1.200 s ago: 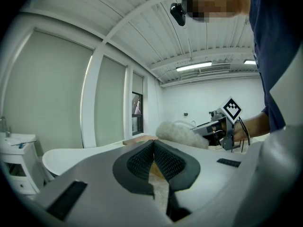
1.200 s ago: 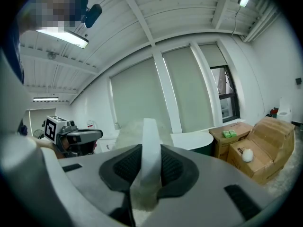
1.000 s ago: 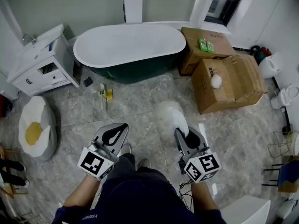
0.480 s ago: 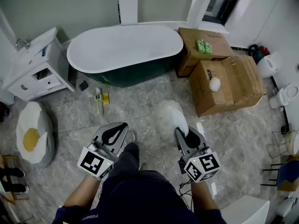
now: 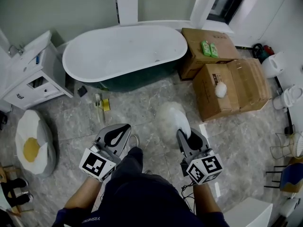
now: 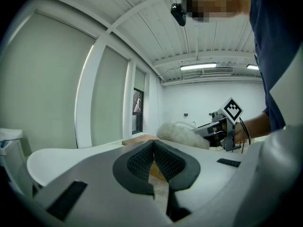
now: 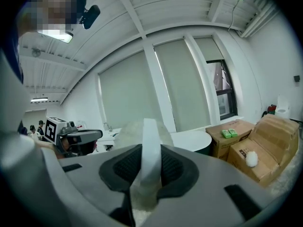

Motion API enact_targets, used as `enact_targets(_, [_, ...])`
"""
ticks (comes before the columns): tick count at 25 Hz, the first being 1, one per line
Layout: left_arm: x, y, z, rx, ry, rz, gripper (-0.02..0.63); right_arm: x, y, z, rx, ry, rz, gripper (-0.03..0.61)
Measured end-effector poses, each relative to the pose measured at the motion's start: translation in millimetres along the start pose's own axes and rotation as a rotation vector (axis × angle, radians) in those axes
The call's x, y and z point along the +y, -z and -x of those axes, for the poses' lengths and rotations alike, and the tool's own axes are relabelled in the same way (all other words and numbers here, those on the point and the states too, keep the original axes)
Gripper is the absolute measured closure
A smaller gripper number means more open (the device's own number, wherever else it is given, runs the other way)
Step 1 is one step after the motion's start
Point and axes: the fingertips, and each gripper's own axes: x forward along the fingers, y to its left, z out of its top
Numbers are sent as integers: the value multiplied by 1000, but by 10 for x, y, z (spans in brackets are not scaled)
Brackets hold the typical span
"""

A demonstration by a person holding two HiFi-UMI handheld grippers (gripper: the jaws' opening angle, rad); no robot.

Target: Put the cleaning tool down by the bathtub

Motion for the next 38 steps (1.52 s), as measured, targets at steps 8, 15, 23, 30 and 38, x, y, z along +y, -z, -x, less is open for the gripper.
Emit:
enact_targets(8, [738, -64, -324, 20, 32, -3, 584, -76, -249, -727, 15, 27, -8, 483])
enact_targets(15, [1332, -138, -635, 17, 74, -8, 584, -149, -457, -1319, 26, 60, -11, 483])
enact_targets(23, [1906, -176, -879, 15, 100, -2, 584, -235, -658, -1866, 41, 91, -9, 483])
enact_targets(30, [2254, -180, -1095, 12, 101, 18, 584, -353, -757, -2220, 45, 111, -13, 483])
enact_targets(38, [2466, -185, -1354, 23, 104, 15, 583, -564, -875, -2467, 45, 116, -12, 483])
